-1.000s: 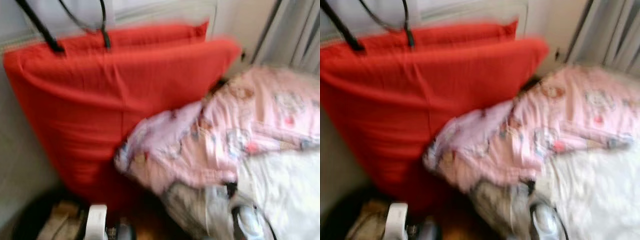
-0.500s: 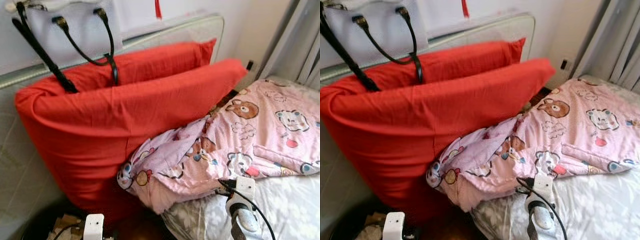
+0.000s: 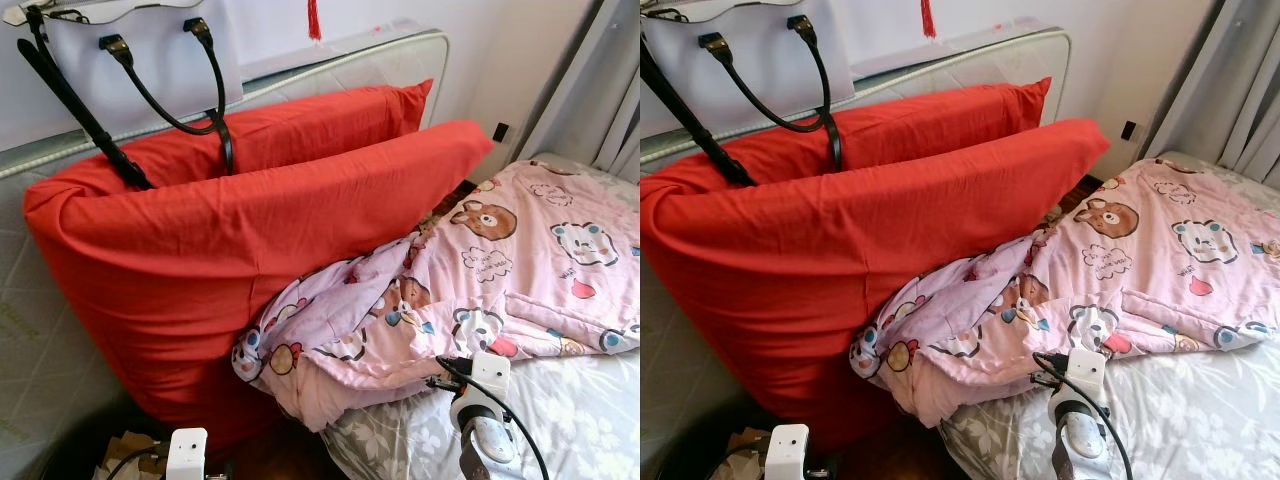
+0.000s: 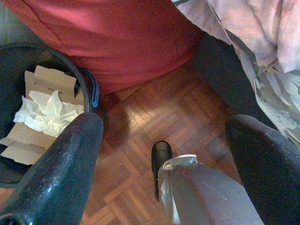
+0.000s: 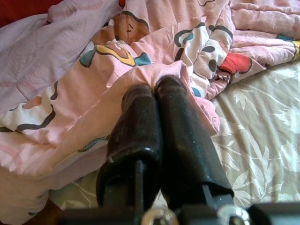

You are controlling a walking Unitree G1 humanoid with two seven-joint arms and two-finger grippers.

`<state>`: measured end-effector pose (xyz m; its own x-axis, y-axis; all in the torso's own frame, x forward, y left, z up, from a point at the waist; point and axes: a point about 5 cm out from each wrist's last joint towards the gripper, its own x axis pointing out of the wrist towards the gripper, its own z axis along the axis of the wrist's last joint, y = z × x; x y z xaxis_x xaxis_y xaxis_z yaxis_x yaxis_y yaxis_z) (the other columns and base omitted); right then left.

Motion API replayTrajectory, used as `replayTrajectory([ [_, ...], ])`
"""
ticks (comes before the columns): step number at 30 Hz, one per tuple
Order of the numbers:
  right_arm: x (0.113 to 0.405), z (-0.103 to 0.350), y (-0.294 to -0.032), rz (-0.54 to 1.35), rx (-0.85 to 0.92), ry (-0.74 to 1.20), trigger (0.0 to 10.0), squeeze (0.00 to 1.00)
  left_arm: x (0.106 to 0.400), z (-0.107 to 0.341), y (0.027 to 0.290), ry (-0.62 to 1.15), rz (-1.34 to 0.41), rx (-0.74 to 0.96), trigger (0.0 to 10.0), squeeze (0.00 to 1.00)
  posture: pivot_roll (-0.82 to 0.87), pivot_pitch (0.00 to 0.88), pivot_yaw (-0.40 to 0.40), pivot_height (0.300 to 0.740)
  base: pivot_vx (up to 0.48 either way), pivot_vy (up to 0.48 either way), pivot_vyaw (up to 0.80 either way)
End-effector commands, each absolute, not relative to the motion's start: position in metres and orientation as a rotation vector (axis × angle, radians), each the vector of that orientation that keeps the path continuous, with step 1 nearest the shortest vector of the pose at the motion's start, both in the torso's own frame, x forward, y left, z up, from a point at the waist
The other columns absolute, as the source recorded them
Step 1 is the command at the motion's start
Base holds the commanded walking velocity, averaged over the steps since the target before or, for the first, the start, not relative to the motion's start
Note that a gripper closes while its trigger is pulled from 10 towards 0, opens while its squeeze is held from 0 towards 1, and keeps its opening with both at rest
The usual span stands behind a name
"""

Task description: Clean up the room

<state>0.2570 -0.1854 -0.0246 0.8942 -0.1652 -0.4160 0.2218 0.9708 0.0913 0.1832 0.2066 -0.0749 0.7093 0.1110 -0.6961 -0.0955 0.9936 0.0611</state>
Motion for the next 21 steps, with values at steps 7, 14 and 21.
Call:
replayTrajectory([
  [7,0.2602,-0.0207,-0.1854,-0.214,0.14,0.391,10.0,0.0,0.1791,-0.0769,0.2081,0.789,0.109,0.023,10.0,0.0,-0.04,0.056,-0.027,0.74,-0.148,0.0,0.0],
  [14,0.2606,-0.0202,-0.1848,-0.217,0.137,0.388,10.0,0.0,0.1782,-0.0775,0.2074,0.793,0.103,0.026,10.0,0.0,-0.04,0.066,-0.027,0.74,-0.284,0.0,0.0],
  [21,0.2608,-0.0202,-0.1841,-0.22,0.142,0.388,10.0,0.0,0.1773,-0.0782,0.2061,0.798,0.091,0.029,10.0,0.0,-0.04,0.07,-0.026,0.74,-0.339,0.0,0.0],
])
